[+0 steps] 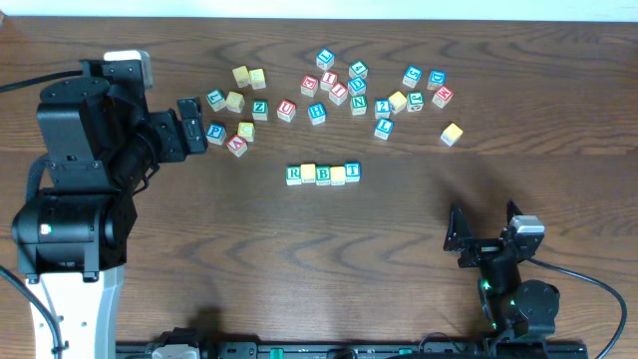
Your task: Spell out ROBOT
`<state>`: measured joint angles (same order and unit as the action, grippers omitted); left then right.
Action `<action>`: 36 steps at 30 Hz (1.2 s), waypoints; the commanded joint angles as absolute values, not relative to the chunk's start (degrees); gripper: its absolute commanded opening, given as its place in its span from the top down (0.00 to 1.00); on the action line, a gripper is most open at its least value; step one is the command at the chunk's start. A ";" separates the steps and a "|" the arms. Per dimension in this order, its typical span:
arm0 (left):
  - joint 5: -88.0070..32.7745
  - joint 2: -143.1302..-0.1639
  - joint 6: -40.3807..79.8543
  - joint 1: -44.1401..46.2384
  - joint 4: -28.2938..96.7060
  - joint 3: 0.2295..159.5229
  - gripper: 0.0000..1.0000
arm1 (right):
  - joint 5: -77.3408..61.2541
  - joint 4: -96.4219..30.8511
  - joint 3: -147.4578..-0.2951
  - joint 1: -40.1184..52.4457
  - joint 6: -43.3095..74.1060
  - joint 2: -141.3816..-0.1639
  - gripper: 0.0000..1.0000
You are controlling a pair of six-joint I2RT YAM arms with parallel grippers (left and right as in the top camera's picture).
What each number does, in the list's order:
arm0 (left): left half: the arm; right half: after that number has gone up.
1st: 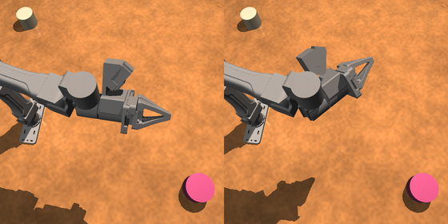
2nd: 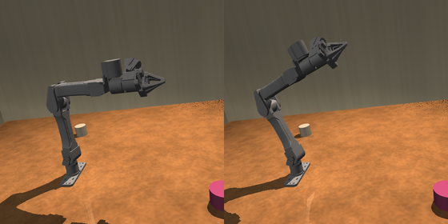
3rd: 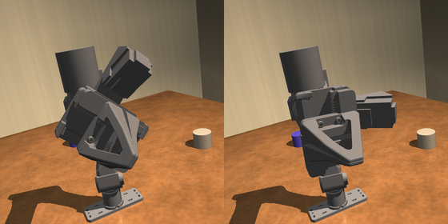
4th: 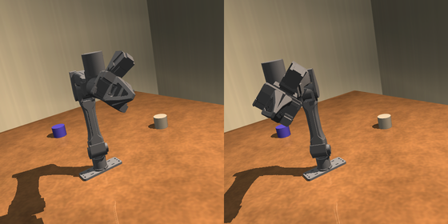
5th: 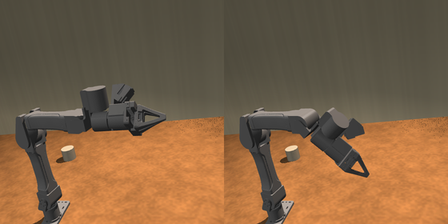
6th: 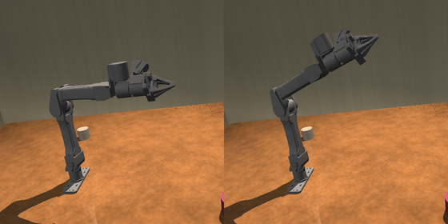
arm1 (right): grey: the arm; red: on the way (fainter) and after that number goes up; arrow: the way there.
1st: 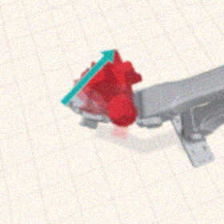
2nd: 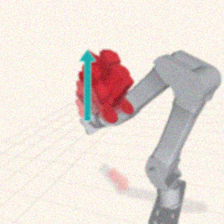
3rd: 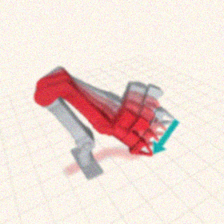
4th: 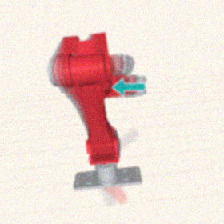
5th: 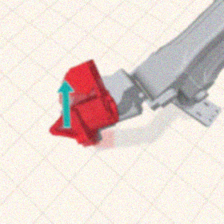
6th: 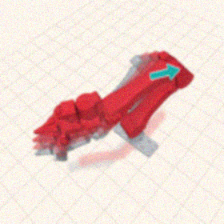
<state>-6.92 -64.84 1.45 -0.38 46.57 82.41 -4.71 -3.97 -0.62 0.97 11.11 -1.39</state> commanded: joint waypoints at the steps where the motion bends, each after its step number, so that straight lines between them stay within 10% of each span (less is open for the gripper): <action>1: -6.44 -64.73 1.08 -0.69 46.72 82.63 0.01 | -5.04 -3.86 -0.32 0.82 11.53 -1.02 0.01; 9: -3.05 -64.12 1.08 -0.67 52.66 81.38 0.01 | -5.04 -3.86 -0.32 0.82 11.53 -1.02 0.01; 24: -3.38 -15.18 -0.27 -0.47 5.23 13.61 0.01 | -5.04 -3.86 -0.32 0.82 11.53 -1.02 0.01; 36: -0.69 -0.08 -1.93 -0.58 4.19 0.21 0.01 | -5.04 -3.86 -0.32 0.82 11.53 -1.02 0.01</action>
